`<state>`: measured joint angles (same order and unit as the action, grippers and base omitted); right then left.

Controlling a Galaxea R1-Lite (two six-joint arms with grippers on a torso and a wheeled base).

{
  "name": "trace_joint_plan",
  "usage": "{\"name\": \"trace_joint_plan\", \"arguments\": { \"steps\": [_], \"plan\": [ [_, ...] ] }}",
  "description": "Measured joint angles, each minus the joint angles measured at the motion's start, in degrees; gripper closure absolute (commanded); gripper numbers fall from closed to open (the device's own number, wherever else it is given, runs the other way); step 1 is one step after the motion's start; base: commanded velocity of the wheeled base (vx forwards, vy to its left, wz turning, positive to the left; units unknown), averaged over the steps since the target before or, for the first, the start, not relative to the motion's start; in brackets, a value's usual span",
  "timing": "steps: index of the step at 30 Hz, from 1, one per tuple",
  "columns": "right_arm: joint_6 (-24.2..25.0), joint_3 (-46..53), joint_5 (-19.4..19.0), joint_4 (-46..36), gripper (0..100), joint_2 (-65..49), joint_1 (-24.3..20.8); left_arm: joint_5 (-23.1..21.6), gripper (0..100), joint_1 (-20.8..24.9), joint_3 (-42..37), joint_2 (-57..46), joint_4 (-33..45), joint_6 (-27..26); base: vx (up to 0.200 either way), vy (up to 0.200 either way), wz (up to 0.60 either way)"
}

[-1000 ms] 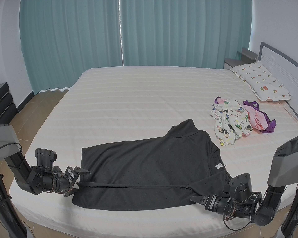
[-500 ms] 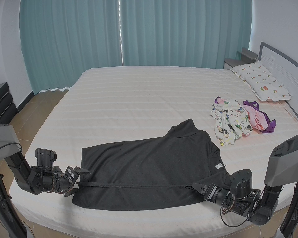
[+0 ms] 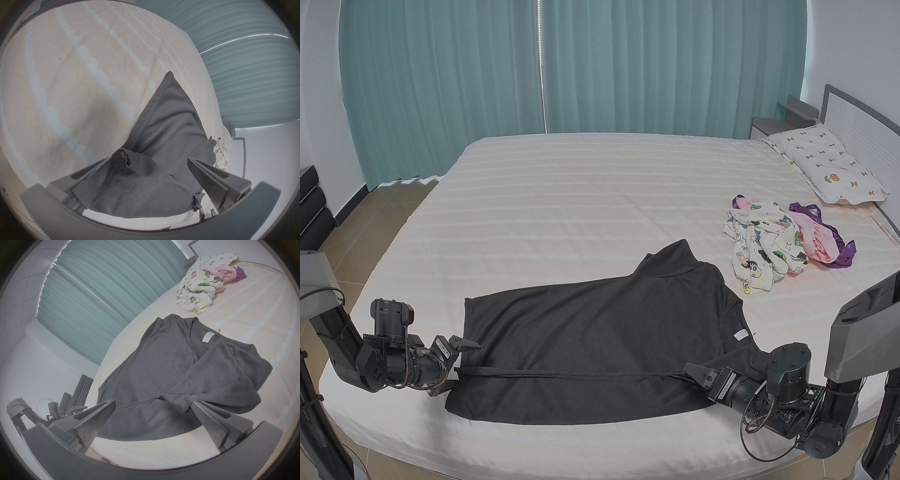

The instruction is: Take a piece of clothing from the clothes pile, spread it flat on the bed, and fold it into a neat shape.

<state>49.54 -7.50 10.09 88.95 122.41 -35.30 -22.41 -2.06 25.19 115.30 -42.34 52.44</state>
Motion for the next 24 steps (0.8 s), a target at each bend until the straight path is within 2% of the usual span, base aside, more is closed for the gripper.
{"name": "trace_joint_plan", "arguments": {
  "steps": [7, 14, 19, 24],
  "plan": [
    [0.2, 1.2, -1.2, 0.0, 0, -1.4, -0.3, 0.0, 0, 0.0, 0.0, 0.0, 0.0, 0.0, 0.000, 0.000, 0.00],
    [0.6, 3.0, -4.4, 0.0, 0, -4.6, -0.5, 0.0, 0, 0.0, 0.0, 0.0, 0.0, 0.0, 0.000, 0.000, 0.00],
    [0.5, 5.4, -9.6, 0.0, 0, -5.0, -1.9, 0.0, 0, 0.0, 0.0, 0.0, 0.0, 0.0, 0.000, 0.000, 0.00],
    [-0.6, 6.3, -10.4, -1.1, 0, -4.0, -2.4, 0.0, 0, 0.0, 0.0, 0.0, 0.0, 0.0, 0.000, 0.000, 0.00]
  ]
}}
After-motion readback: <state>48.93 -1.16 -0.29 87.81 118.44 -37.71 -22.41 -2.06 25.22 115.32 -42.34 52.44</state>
